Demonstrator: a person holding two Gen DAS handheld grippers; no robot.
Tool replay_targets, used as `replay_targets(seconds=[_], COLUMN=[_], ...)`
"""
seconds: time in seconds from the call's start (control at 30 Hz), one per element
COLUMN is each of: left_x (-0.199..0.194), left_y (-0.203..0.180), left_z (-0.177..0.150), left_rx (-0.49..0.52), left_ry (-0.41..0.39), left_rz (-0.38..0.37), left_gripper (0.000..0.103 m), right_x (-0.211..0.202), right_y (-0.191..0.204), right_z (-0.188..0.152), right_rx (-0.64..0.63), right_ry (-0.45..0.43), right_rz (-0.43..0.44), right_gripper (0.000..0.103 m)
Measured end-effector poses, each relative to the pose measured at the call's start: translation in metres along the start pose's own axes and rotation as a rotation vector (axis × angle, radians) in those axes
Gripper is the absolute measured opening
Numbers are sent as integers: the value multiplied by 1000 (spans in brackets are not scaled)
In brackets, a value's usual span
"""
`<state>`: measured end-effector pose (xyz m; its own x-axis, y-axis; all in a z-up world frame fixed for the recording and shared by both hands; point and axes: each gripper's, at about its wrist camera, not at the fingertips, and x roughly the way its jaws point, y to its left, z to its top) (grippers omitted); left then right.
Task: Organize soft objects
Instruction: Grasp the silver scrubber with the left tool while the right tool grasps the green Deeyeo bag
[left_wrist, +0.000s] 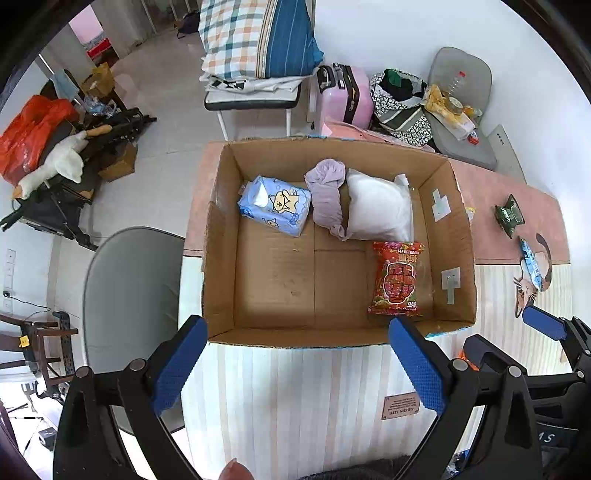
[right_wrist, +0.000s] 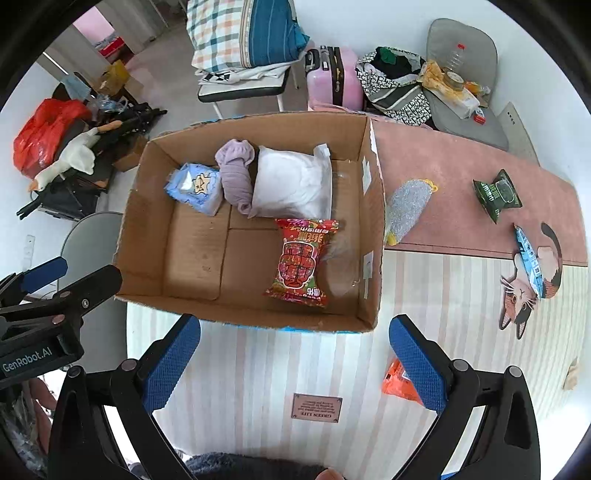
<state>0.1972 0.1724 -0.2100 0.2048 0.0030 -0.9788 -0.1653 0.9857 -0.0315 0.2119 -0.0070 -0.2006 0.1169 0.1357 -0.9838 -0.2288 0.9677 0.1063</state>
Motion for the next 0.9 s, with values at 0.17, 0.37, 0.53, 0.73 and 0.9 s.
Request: replay_targets(seconds=[0.17,0.37,0.53,0.73,0.9], left_x=[-18,-18,17,90,165], left_y=[-23,-94,-194,-296,-343], left_z=[6,39,80,121,140], left_rx=[24,129,320,525,602], left_ry=[-50,-81,-29,113,277], left_rz=[38,0,-3,62,118], left_gripper=[100,100,100,100,100], right_x=[-18,-36,-39,-7,40], right_y=[-18,-90,-190,-319,-402], right_z=[-2,2,6,27,70], right_rx=[19,151,329,573,714], right_ry=[-49,-66,-65,-6,63], right_rz=[57,71,61,117,164], right_gripper=[103,103,103,103,103])
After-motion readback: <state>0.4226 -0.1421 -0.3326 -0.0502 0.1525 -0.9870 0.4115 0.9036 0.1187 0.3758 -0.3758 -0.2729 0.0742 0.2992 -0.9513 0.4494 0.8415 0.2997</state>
